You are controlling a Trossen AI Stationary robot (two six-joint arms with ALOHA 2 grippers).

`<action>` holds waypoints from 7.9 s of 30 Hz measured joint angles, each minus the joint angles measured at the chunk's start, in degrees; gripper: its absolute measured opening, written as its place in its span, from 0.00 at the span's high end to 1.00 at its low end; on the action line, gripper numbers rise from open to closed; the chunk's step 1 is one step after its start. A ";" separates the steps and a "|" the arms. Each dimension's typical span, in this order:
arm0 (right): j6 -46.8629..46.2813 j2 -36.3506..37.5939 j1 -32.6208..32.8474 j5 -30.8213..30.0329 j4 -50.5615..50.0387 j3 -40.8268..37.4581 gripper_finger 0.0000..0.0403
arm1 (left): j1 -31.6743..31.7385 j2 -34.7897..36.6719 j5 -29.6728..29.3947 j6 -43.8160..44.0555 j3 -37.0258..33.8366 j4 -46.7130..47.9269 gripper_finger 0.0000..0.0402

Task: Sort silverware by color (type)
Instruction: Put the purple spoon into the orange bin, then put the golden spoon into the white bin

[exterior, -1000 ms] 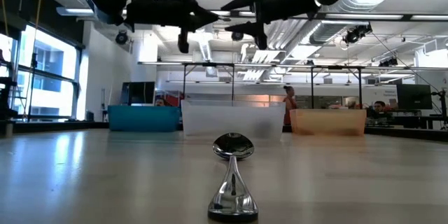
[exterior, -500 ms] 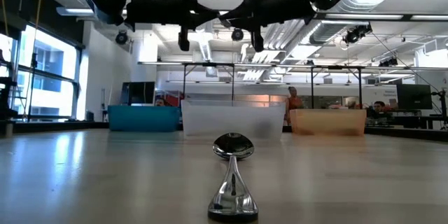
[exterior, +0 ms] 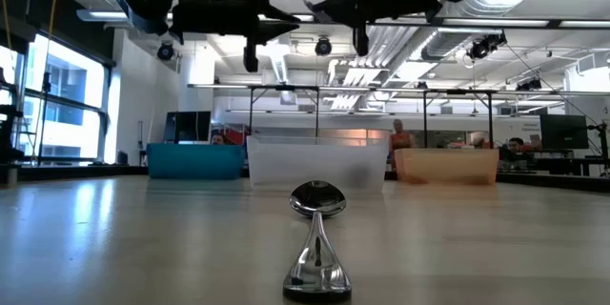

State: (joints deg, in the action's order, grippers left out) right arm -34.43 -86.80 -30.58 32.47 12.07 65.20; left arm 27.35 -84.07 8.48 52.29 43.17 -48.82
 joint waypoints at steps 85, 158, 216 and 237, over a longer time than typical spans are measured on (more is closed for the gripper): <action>48.44 14.70 -19.68 -29.40 -55.88 -6.99 0.97 | -2.95 0.39 2.74 -18.94 8.59 40.50 0.89; 19.31 30.16 3.27 -44.98 -51.23 -10.02 1.00 | 11.10 -47.15 0.27 -44.12 63.27 91.96 0.81; 31.00 -18.87 -13.49 -8.07 -40.57 19.69 0.58 | 12.24 2.64 -2.11 -33.85 10.90 57.64 0.99; 30.43 -41.85 -9.84 -6.95 -48.55 39.60 0.96 | 12.24 5.99 -3.78 -31.36 7.03 55.73 0.99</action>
State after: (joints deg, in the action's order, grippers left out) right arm -4.00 -128.65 -40.42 25.52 -36.48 104.80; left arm 39.59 -78.08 4.70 20.93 50.19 6.91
